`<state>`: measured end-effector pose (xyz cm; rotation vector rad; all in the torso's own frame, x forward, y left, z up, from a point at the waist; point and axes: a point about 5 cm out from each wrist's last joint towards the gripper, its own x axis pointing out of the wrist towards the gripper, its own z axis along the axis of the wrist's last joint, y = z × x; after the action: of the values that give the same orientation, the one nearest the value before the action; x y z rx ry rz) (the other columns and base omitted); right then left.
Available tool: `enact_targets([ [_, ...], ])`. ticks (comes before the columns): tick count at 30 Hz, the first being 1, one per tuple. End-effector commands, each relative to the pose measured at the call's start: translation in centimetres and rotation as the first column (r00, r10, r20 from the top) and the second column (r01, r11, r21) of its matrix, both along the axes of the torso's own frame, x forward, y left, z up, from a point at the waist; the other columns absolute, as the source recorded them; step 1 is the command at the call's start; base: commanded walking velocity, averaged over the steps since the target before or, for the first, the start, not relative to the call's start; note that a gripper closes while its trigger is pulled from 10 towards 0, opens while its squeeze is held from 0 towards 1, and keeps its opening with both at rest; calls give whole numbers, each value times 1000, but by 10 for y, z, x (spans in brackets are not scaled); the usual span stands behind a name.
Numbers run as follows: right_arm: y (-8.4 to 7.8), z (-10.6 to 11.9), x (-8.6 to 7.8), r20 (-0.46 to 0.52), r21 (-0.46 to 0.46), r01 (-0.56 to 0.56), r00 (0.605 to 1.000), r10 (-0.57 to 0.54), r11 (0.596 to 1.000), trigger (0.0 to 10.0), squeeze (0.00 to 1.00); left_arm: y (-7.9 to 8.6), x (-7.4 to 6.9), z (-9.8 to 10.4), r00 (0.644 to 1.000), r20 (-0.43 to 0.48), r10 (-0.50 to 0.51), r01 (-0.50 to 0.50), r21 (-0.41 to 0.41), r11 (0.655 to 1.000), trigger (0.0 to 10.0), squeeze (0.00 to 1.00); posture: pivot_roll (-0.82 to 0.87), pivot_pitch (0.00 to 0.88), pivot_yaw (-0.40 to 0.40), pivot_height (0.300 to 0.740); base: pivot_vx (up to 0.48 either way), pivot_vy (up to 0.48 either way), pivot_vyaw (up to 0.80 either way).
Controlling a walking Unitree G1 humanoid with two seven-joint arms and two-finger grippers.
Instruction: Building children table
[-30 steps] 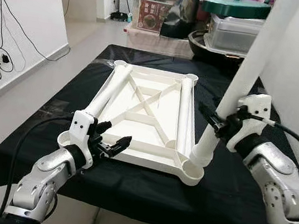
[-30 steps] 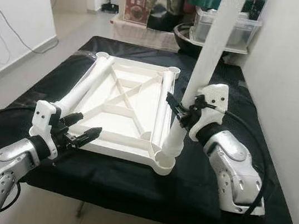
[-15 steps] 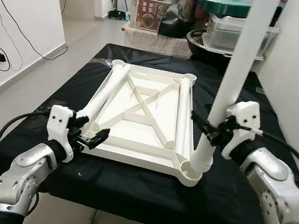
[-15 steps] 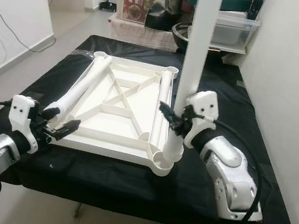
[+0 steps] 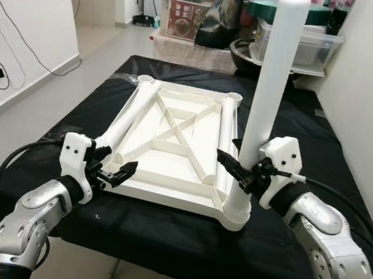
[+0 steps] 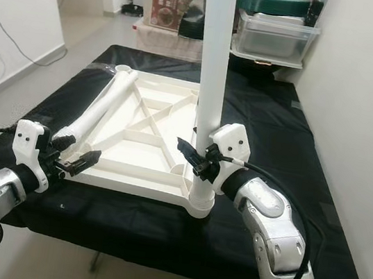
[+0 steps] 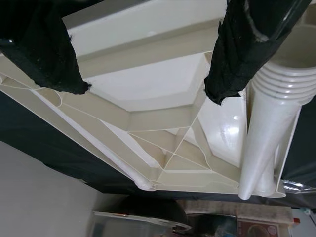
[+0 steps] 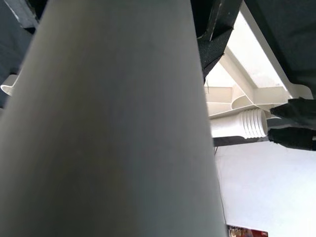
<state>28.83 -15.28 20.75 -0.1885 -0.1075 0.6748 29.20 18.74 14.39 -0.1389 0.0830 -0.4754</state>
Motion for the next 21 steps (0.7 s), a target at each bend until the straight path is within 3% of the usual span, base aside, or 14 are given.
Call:
enact_targets([
  [1,9,-18,-3,-99,25,-50,994,52,998,0,0,-4,1,-1,1000,-3,-4,4,-7,1000,10000,0,67,0,-57,740,0,0,0],
  [12,-5,-37,5,-243,193,-16,968,63,981,0,0,-4,1,-4,1000,-9,2,-2,-25,1000,10000,0,63,0,-68,740,0,0,0],
  [18,-4,-47,6,-283,180,-20,957,71,983,0,0,-6,1,-5,1000,-10,3,-3,-29,1000,10000,0,74,0,-78,740,0,0,0],
  [21,7,-50,2,-280,159,-70,953,113,985,0,0,-4,-1,-5,1000,-10,9,-10,-28,1000,10000,0,78,0,-81,740,0,0,0],
])
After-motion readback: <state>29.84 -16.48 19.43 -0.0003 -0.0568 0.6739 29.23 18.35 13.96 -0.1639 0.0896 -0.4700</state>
